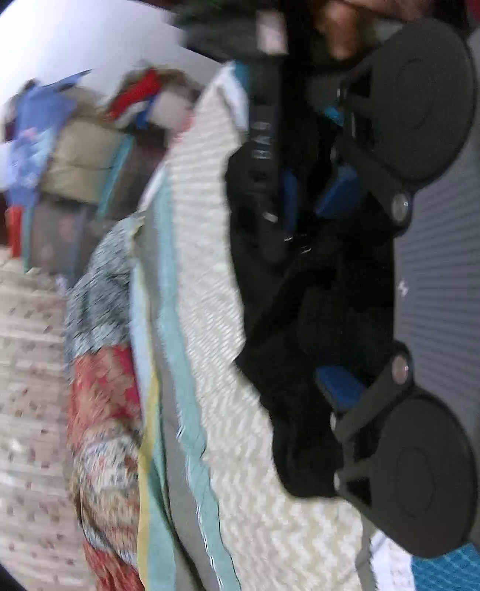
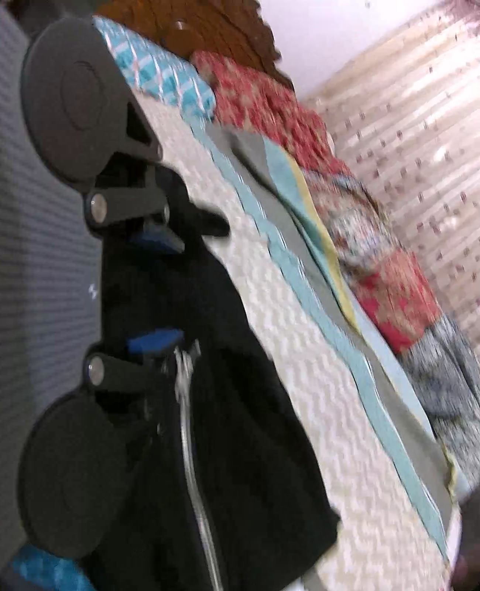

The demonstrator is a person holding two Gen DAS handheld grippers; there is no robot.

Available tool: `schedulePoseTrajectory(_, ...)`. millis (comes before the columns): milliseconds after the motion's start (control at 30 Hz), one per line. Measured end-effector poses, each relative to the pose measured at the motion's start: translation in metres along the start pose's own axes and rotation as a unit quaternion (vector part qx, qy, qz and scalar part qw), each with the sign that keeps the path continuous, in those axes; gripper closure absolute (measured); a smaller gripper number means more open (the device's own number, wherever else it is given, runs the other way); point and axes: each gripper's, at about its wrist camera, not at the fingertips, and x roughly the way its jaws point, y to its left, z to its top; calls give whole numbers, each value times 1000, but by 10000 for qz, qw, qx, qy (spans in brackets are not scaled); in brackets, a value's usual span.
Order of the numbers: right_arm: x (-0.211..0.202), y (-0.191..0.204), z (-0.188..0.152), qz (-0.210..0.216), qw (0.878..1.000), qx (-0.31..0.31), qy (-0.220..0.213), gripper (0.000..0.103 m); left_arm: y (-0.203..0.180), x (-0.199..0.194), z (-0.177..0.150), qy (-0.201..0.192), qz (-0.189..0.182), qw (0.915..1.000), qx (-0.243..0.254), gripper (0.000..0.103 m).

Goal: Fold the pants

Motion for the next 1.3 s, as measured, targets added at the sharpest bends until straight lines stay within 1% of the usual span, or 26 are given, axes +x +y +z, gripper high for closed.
schedulePoseTrajectory(67, 11, 2, 1, 404, 9987, 194, 237, 26, 10, -15, 2, -157, 91, 9997, -153, 7)
schedulePoseTrajectory(133, 22, 5, -1, 628, 9960, 419, 484, 16, 26, -30, 5, -336, 210, 9982, -458, 7)
schedulePoseTrajectory(167, 27, 7, -2, 642, 9952, 446, 590, 13, 35, -35, 4, -380, 262, 9965, -691, 7)
schedulePoseTrajectory(267, 33, 17, -9, 457, 9963, 167, 713, 13, 61, -34, 7, -374, 432, 9905, -1252, 10)
schedulePoseTrajectory(300, 35, 21, -9, 497, 9957, 34, 784, 18, 68, -33, 6, -358, 491, 9880, -1419, 11)
schedulePoseTrajectory(333, 36, 24, -10, 528, 9948, -112, 868, 27, 75, -32, 5, -339, 530, 9858, -1559, 14)
schedulePoseTrajectory(367, 36, 30, -12, 524, 9936, -341, 943, 61, 79, -30, 4, -313, 537, 9835, -1699, 15)
schedulePoseTrajectory(400, 37, 37, -13, 426, 9923, -617, 983, 64, 81, -28, 4, -295, 526, 9823, -1774, 17)
schedulePoseTrajectory(433, 37, 42, -12, 307, 9921, -828, 894, 66, 81, -27, 6, -282, 524, 9815, -1820, 18)
schedulePoseTrajectory(500, 25, 46, -8, 251, 9933, -990, 536, 69, 74, -27, 4, -320, 505, 9818, -1801, 18)
schedulePoseTrajectory(567, 16, 46, -4, -9, 9932, -1149, 162, 69, 68, -24, 5, -334, 460, 9837, -1704, 18)
schedulePoseTrajectory(600, 16, 42, -2, -145, 9934, -1134, 76, 69, 63, -21, 6, -314, 429, 9851, -1637, 18)
schedulePoseTrajectory(633, 20, 36, -2, -238, 9940, -1059, 120, 68, 60, -17, 6, -282, 399, 9862, -1581, 18)
schedulePoseTrajectory(700, 35, 18, -8, -351, 9953, -748, 509, 55, 53, -5, 8, -145, 365, 9873, -1539, 18)
schedulePoseTrajectory(733, 38, 9, -10, -297, 9964, -523, 604, 54, 51, 0, 9, -85, 335, 9872, -1558, 18)
schedulePoseTrajectory(800, 29, -4, -3, 14, 9982, -145, 574, 52, 45, 9, 15, -49, 221, 9871, -1583, 18)
schedulePoseTrajectory(833, 21, -7, 3, 143, 9985, -27, 522, 52, 42, 12, 19, -70, 183, 9875, -1562, 18)
schedulePoseTrajectory(867, 10, -10, 8, 192, 9994, 24, 301, 50, 39, 15, 24, -92, 150, 9882, -1524, 18)
schedulePoseTrajectory(900, -2, -10, 13, 115, 9999, -16, -31, 46, 34, 18, 30, -113, 102, 9890, -1473, 18)
schedulePoseTrajectory(967, -28, -14, 19, -149, 9977, -214, -633, 45, 26, 27, 40, -130, -27, 9905, -1369, 21)
schedulePoseTrajectory(1067, -63, -41, 26, -742, 9898, -260, -1189, 44, 9, 45, 48, -47, -239, 9929, -1163, 24)
schedulePoseTrajectory(1133, -77, -61, 27, -1117, 9839, -140, -1391, 43, 0, 61, 46, 131, -256, 9942, -1032, 24)
schedulePoseTrajectory(1200, -86, -81, 27, -1471, 9779, 33, -1487, 40, -4, 84, 36, 521, -125, 9935, -1000, 29)
schedulePoseTrajectory(1233, -89, -92, 26, -1599, 9758, 156, -1485, 39, -4, 95, 29, 746, -78, 9922, -998, 28)
schedulePoseTrajectory(1267, -91, -103, 25, -1665, 9750, 287, -1444, 37, -4, 104, 22, 863, -21, 9916, -959, 27)
schedulePoseTrajectory(1300, -91, -113, 24, -1688, 9752, 422, -1370, 36, -6, 110, 14, 869, -4, 9929, -808, 26)
